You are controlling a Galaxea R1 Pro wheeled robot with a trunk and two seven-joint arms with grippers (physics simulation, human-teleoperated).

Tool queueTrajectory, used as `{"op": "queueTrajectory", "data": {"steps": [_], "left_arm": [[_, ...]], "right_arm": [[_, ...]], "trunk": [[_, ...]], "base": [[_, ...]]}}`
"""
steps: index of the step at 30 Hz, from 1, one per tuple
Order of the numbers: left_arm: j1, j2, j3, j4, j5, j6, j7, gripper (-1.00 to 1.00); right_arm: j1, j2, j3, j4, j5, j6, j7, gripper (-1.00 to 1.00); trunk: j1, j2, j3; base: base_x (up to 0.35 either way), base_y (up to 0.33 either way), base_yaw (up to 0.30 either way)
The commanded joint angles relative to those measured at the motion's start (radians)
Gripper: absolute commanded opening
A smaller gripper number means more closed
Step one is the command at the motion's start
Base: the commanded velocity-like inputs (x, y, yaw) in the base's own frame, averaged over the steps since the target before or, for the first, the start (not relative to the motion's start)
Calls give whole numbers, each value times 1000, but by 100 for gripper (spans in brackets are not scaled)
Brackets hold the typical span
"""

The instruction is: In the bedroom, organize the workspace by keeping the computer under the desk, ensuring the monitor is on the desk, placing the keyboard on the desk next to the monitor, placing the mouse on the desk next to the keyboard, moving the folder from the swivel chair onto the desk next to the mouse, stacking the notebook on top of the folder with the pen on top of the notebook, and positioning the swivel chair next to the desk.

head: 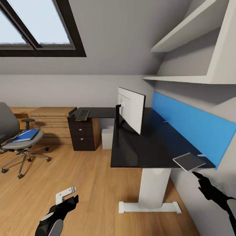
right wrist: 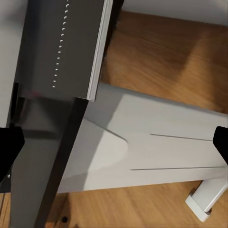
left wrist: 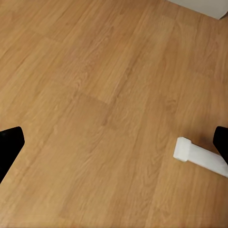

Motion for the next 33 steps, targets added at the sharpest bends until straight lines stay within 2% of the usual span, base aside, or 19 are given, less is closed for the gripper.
{"op": "queueTrajectory", "data": {"steps": [1, 9, 33], "left_arm": [[-1, 1, -2, -1, 10, 1, 10, 100], [-1, 1, -2, -1, 10, 1, 10, 100], [-1, 2, -5, 8, 7, -2, 5, 100]], "right_arm": [[-1, 0, -3, 0, 0, 6, 3, 100], [-1, 0, -2, 0, 0, 6, 4, 100], [-1, 0, -2, 0, 2, 6, 4, 100]], "trunk": [[4, -8, -4], [35, -64, -29], [35, -64, -29]], "base": [[0, 0, 0], [0, 0, 0], [22, 0, 0]]}}
